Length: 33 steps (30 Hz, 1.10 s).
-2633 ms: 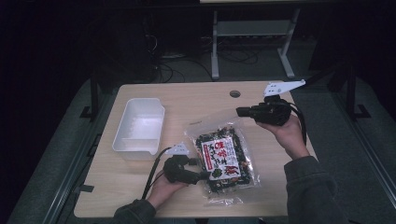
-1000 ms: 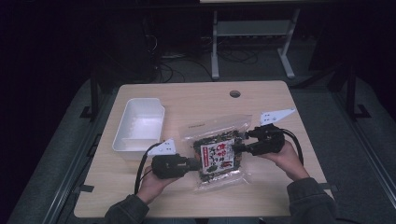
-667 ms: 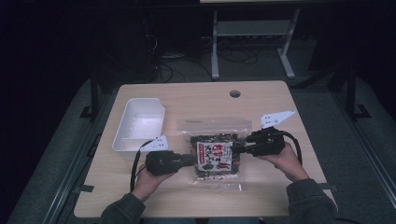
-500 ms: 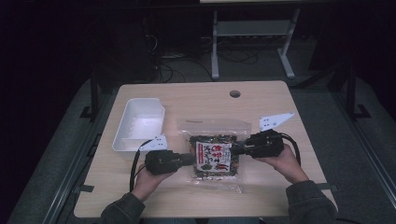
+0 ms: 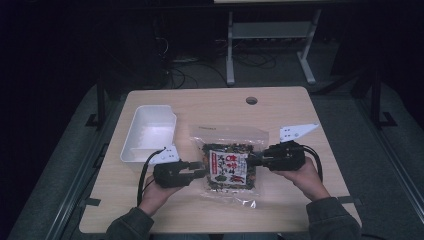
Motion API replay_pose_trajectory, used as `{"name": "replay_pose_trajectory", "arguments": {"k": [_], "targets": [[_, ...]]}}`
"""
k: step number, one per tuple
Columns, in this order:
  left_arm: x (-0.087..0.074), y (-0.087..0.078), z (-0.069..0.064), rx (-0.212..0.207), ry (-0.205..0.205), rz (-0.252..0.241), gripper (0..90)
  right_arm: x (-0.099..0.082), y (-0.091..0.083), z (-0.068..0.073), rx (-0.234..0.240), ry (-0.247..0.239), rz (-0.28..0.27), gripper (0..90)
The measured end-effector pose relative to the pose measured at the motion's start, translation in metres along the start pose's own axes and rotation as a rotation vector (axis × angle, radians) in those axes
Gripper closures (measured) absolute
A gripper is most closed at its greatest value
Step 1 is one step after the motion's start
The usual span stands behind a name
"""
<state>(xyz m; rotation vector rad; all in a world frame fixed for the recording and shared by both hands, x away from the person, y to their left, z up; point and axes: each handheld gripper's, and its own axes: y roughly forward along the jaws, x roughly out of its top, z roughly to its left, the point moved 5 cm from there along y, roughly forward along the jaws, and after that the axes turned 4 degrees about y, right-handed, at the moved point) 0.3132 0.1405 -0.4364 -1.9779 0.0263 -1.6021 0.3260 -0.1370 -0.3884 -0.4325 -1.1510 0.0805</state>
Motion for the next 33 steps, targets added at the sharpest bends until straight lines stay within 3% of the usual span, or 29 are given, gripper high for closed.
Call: {"name": "replay_pose_trajectory", "arguments": {"k": [5,9,15,25,33], "targets": [[-0.002,-0.007,0.000,0.044,0.014,0.012,57.9,0.005,-0.011,0.003,-0.072,-0.004,-0.032,75.8],[-0.006,-0.011,-0.004,0.075,0.058,0.050,54.7,0.012,-0.019,0.001,-0.153,0.020,-0.078,75.8],[-0.010,-0.019,-0.008,0.106,0.098,0.077,51.4,0.026,-0.016,-0.002,-0.276,0.043,-0.162,75.8],[-0.025,-0.036,-0.004,0.150,0.108,0.112,42.6,0.053,0.011,-0.007,-0.412,0.090,-0.276,75.9],[-0.033,-0.042,-0.001,0.179,0.120,0.144,32.3,0.082,0.044,-0.009,-0.464,0.117,-0.366,75.9]]}}
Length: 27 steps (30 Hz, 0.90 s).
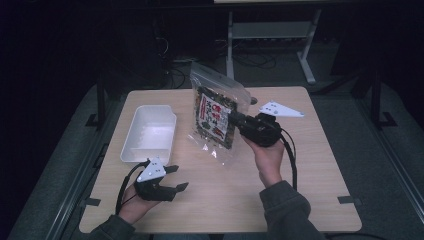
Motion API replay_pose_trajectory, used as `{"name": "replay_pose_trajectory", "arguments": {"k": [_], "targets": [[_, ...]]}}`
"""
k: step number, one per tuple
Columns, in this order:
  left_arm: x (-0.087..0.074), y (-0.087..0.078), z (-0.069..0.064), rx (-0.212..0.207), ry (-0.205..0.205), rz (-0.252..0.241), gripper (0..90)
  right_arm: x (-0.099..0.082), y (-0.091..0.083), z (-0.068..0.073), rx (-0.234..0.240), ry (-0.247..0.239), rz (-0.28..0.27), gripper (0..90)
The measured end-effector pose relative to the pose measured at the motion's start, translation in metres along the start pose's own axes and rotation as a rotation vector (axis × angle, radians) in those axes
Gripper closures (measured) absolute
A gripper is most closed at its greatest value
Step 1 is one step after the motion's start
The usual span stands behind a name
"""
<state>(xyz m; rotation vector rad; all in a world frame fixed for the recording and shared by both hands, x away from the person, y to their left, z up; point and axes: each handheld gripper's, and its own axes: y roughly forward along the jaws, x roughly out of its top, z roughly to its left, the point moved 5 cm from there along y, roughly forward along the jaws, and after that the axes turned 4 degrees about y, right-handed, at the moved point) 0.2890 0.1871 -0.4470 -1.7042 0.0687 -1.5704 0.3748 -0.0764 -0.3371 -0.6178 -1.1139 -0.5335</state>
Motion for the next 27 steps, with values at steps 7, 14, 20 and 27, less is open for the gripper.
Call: {"name": "replay_pose_trajectory", "arguments": {"k": [7,14,20,27], "targets": [[-0.007,-0.008,0.004,0.025,0.004,0.009,28.1,0.009,0.030,0.017,-0.029,0.002,-0.074,76.0],[-0.014,-0.017,0.007,0.039,-0.002,0.011,27.5,0.016,0.060,0.037,-0.021,-0.020,-0.077,76.0],[-0.015,-0.022,0.009,0.045,-0.003,0.006,27.1,0.025,0.085,0.057,-0.014,-0.037,-0.097,76.1],[-0.022,-0.029,0.014,0.056,-0.020,0.010,27.1,0.032,0.119,0.075,-0.015,-0.042,-0.104,76.1]]}}
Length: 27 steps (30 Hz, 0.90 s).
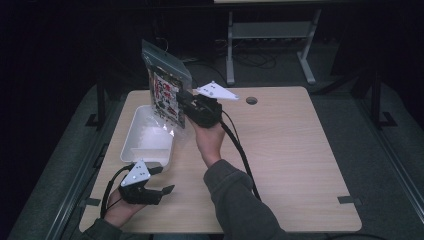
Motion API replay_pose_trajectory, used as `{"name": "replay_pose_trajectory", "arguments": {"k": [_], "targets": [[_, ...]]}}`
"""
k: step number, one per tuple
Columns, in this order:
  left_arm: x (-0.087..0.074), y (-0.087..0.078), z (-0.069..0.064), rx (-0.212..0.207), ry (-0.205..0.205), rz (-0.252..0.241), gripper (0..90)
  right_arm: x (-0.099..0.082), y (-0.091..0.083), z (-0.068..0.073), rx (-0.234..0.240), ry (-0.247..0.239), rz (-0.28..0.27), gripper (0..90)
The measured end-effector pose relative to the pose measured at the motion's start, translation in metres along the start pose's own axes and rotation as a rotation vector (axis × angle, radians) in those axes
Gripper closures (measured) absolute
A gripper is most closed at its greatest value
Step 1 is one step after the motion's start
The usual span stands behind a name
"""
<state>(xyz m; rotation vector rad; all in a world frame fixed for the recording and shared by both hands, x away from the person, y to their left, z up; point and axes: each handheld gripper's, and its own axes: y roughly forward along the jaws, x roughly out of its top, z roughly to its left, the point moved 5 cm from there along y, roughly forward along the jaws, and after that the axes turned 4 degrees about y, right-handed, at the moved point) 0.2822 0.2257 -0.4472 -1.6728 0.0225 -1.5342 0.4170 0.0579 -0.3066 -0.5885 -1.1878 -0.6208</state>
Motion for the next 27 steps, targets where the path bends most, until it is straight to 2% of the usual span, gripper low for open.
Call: {"name": "replay_pose_trajectory", "arguments": {"k": [5,9,14,24,27], "targets": [[-0.003,-0.004,0.004,0.008,-0.009,-0.003,27.1,-0.004,0.025,0.007,-0.025,-0.002,0.009,76.0],[-0.005,-0.003,0.005,-0.003,-0.022,-0.004,27.1,-0.009,0.042,0.012,-0.032,0.006,0.011,76.0],[-0.006,-0.003,0.004,-0.003,-0.015,0.000,27.1,-0.021,0.060,0.013,-0.058,0.014,0.024,76.0],[-0.009,0.002,0.004,-0.020,-0.006,0.023,27.3,-0.045,0.080,0.013,-0.113,-0.016,0.056,76.0],[-0.008,0.002,0.004,-0.023,-0.009,0.020,27.3,-0.050,0.084,0.015,-0.112,-0.001,0.055,75.9]]}}
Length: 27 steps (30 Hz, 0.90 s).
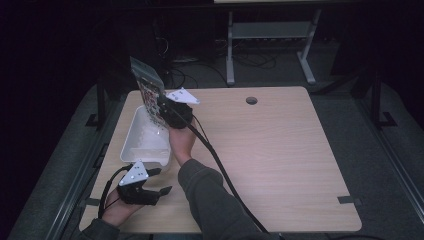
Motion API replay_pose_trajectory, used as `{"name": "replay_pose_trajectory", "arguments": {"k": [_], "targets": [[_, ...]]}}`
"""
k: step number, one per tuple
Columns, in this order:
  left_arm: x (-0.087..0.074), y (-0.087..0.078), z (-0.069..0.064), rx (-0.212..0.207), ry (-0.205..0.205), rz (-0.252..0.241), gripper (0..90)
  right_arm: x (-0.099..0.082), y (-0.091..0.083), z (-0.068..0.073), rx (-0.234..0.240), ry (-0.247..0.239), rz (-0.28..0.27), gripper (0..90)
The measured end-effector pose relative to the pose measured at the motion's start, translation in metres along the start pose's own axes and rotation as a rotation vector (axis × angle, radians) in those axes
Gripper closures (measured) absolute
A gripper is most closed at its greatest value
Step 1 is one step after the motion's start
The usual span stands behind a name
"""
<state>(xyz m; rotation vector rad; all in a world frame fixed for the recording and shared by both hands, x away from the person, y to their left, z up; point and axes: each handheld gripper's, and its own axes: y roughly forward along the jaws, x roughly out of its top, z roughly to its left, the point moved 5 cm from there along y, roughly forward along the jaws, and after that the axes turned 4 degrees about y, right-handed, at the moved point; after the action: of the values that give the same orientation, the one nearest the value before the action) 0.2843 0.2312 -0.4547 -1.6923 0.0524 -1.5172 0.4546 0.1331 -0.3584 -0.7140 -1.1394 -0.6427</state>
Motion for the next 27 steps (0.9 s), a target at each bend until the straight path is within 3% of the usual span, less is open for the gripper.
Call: {"name": "replay_pose_trajectory", "arguments": {"k": [6,8,14,22,27], "targets": [[0.000,0.000,-0.001,-0.002,0.009,-0.001,27.4,-0.009,0.006,0.004,0.006,0.010,0.001,76.0],[0.000,0.000,-0.001,-0.004,0.009,-0.001,27.4,-0.013,0.008,0.004,-0.002,-0.006,0.011,75.8],[0.000,-0.001,0.000,-0.003,0.004,-0.005,27.4,-0.010,0.005,0.007,0.062,-0.068,0.060,73.6],[0.001,-0.002,0.001,-0.002,0.001,-0.007,27.4,0.002,0.009,0.006,0.170,-0.114,0.271,58.5],[0.001,-0.003,0.001,0.001,0.003,-0.012,27.4,0.002,0.022,0.005,0.170,-0.161,0.385,57.5]]}}
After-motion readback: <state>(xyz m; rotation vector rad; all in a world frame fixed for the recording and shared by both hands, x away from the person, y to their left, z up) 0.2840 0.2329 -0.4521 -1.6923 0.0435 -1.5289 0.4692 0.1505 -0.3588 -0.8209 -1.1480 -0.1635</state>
